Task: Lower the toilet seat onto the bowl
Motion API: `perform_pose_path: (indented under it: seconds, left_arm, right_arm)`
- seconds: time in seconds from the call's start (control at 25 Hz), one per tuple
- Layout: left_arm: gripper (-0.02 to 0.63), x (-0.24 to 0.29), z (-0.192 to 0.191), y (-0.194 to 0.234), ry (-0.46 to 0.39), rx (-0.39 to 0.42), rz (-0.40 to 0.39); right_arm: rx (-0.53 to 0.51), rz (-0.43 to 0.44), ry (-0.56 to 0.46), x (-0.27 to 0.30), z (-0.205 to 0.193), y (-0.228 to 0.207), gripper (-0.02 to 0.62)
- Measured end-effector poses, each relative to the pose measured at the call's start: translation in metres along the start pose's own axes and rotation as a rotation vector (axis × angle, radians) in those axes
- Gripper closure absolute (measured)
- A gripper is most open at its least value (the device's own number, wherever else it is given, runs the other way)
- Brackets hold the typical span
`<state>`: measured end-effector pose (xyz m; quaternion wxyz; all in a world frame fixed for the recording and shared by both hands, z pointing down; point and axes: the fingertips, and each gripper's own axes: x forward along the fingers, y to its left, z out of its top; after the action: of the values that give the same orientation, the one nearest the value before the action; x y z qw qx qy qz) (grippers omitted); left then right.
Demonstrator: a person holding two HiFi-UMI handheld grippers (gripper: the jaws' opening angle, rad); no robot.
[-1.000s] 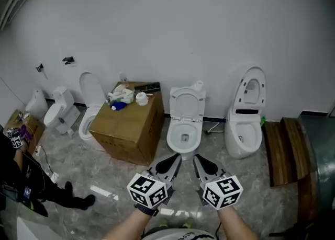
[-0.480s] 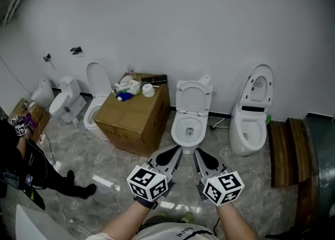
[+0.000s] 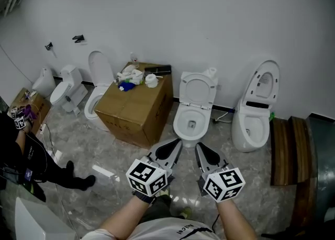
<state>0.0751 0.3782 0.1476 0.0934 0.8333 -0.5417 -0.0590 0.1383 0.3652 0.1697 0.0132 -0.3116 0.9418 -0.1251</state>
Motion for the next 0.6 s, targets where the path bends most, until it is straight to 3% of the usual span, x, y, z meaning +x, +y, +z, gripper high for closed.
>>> perform_pose_path:
  seconds: [0.32, 0.6]
  left_arm:
    - [0.597, 0.045, -0.002, 0.060, -0.001, -0.012, -0.027]
    - [0.598, 0.096, 0.014, 0.148, 0.002, 0.008, -0.059]
  right_arm:
    - [0.005, -0.046, 0.017, 0.060, 0.001, -0.031, 0.581]
    - [0.016, -0.092, 0.020, 0.159, 0.006, -0.058, 0.581]
